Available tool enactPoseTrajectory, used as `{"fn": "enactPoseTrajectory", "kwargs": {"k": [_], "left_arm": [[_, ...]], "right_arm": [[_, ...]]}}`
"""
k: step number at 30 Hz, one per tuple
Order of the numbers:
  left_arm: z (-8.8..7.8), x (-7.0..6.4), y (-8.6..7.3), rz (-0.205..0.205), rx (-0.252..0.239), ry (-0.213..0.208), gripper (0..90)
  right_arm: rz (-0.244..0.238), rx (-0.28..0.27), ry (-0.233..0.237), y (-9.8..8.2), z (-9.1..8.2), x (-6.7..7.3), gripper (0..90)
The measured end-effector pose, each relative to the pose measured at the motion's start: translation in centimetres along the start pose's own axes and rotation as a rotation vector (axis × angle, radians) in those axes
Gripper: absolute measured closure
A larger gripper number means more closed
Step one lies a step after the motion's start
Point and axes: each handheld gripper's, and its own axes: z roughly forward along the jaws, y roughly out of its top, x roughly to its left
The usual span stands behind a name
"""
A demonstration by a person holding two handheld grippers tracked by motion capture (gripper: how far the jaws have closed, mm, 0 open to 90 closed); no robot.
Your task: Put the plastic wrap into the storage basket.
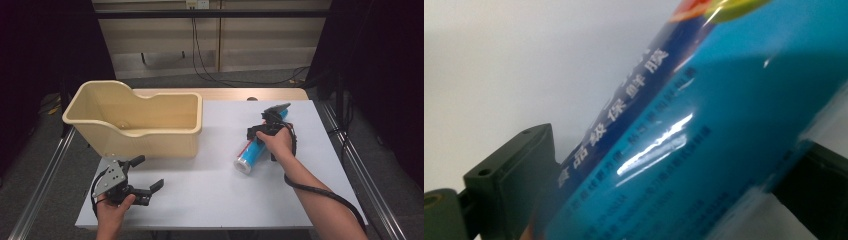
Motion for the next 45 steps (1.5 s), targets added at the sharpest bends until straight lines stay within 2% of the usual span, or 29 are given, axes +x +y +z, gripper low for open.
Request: {"fn": "enactPoseTrajectory", "kwargs": {"k": [5,10,12,17,20,22,25,30,32,34,36,41,45], "left_arm": [[0.2,-0.1,0.1,0.006,0.004,-0.004,0.4],[0.3,-0.1,0.2,0.012,0.004,-0.006,0.4],[0.2,-0.1,0.2,0.011,0.004,-0.007,0.4],[0.0,0.0,0.1,0.008,0.002,-0.001,0.4],[0.0,0.0,0.0,0.004,-0.001,0.0,0.4],[0.0,-0.1,0.0,0.004,-0.001,-0.001,0.5],[0.0,-0.1,0.0,0.011,0.008,-0.001,0.5],[0.1,-0.2,0.0,0.012,0.006,-0.002,0.5],[0.1,-0.1,0.0,0.015,0.008,-0.002,0.5],[0.1,-0.2,0.1,0.012,0.009,-0.001,0.5],[0.2,-0.2,0.1,0.01,0.006,-0.002,0.5],[0.4,-0.2,0.1,0.013,0.009,-0.01,0.5],[0.6,-0.2,0.1,0.014,0.012,-0.016,0.5]], "right_arm": [[0.005,0.07,0.026,0.4,-0.7,-0.7,4.6],[-0.049,0.104,-0.011,0.5,-0.9,-0.3,8.1],[-0.099,0.126,-0.032,0.6,-0.9,0.0,9.1],[-0.185,0.197,-0.074,0.8,-1.2,0.4,11.1],[-0.201,0.234,-0.078,0.8,-1.3,0.4,13.2],[-0.233,0.267,-0.086,0.9,-1.5,0.3,14.6],[-0.29,0.294,-0.109,0.8,-1.7,0.2,16.9],[-0.353,0.297,-0.14,0.4,-2.1,-0.4,19.5],[-0.357,0.285,-0.152,0.3,-2.2,-0.6,20.3],[-0.335,0.277,-0.146,0.2,-2.3,-0.8,21.0],[-0.336,0.267,-0.152,0.1,-2.3,-0.7,21.1],[-0.262,0.229,-0.148,0.0,-2.4,-0.9,23.2],[-0.241,0.204,-0.122,-0.1,-2.5,-1.4,23.3]]}}
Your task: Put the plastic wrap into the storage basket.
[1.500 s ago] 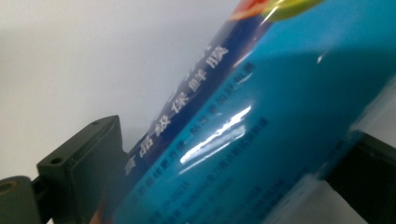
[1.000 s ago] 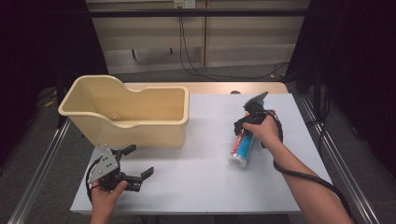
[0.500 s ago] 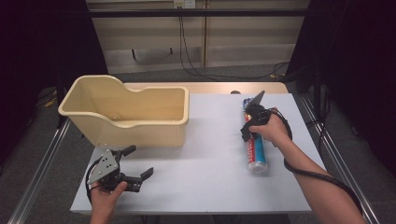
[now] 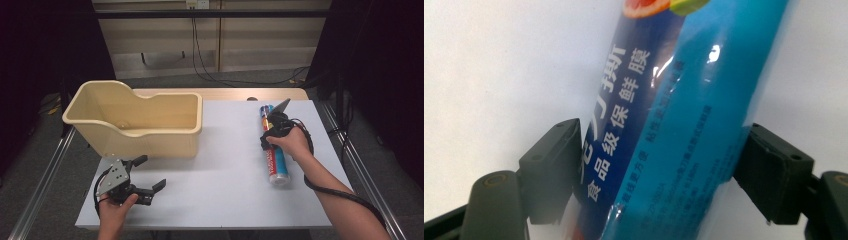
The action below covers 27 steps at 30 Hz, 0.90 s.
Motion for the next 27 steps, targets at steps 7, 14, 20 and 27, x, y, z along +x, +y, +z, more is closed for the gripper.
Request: {"fn": "enactPoseTrajectory", "kwargs": {"k": [7,14,20,27], "left_arm": [[0.2,0.0,-0.1,0.003,0.009,-0.005,0.5],[0.1,0.0,-0.1,0.001,0.012,-0.005,0.5],[0.1,0.0,-0.1,0.001,0.01,-0.006,0.5],[0.3,0.0,-0.1,-0.005,0.009,-0.015,0.5]], "right_arm": [[0.029,-0.053,0.0,-0.1,0.2,-0.2,24.5],[0.046,-0.11,-0.033,-0.3,0.4,0.4,25.7],[0.031,-0.117,-0.043,-0.3,0.5,0.7,25.5],[0.045,-0.104,-0.022,0.0,0.9,0.3,24.9]]}}
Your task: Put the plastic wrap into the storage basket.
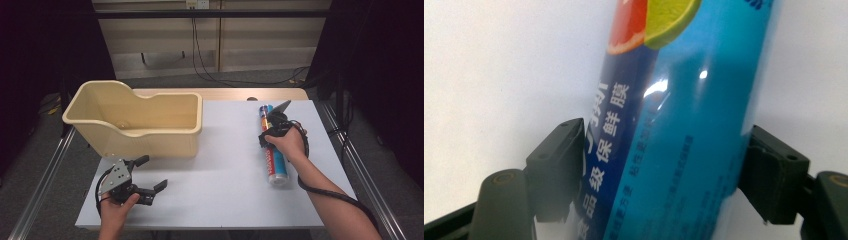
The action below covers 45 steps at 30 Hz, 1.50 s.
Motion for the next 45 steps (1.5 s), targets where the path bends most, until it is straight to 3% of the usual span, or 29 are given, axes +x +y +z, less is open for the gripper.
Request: {"fn": "enactPoseTrajectory", "kwargs": {"k": [3,7,15,23,28,31,45], "left_arm": [[0.0,0.0,0.0,0.0,0.001,0.001,0.5],[-0.1,0.1,-0.1,0.002,0.005,0.003,0.5],[-0.2,0.1,-0.1,0.001,0.006,0.004,0.5],[-0.4,0.2,-0.1,0.001,0.001,0.009,0.5],[-0.4,0.2,-0.1,0.0,0.002,0.01,0.5],[-0.3,0.2,-0.1,-0.005,0.0,0.008,0.5],[-0.1,0.2,-0.1,0.004,0.006,0.003,0.6]], "right_arm": [[0.035,0.017,0.036,0.0,0.8,-0.3,25.7],[0.048,-0.003,0.013,-0.1,0.8,0.0,26.6],[0.069,0.011,-0.012,0.3,0.9,0.2,28.4],[0.116,0.027,0.029,0.3,0.8,-0.5,29.9],[0.084,0.049,0.011,0.3,0.4,-0.8,31.9],[0.026,0.061,-0.025,0.3,0.2,-0.7,32.0],[-0.102,0.091,0.034,0.5,-1.0,-0.2,32.0]]}}
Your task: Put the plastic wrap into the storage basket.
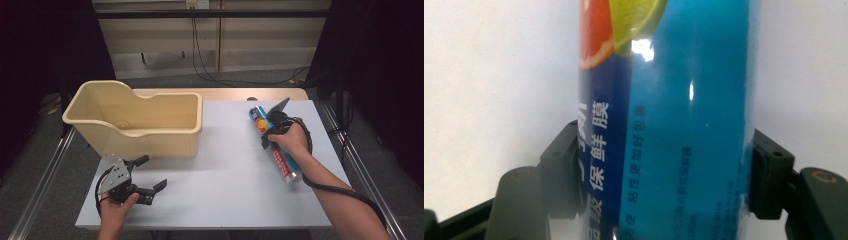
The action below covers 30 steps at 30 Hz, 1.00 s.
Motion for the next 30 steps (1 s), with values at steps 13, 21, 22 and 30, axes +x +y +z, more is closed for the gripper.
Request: {"fn": "enactPoseTrajectory", "kwargs": {"k": [13,21,22,30], "left_arm": [[-0.1,-0.1,0.0,-0.01,-0.006,0.003,0.5],[0.0,-0.1,0.0,-0.007,-0.007,-0.001,0.5],[0.0,0.0,0.0,-0.004,-0.004,-0.001,0.5],[0.0,-0.1,0.0,-0.008,-0.008,-0.003,0.5]], "right_arm": [[-0.067,-0.004,0.021,0.7,-2.0,0.8,32.0],[-0.11,-0.014,0.033,1.0,-3.5,0.9,32.0],[-0.116,-0.016,0.035,1.0,-3.8,0.9,32.0],[-0.152,-0.03,0.044,1.4,-5.7,1.2,32.0]]}}
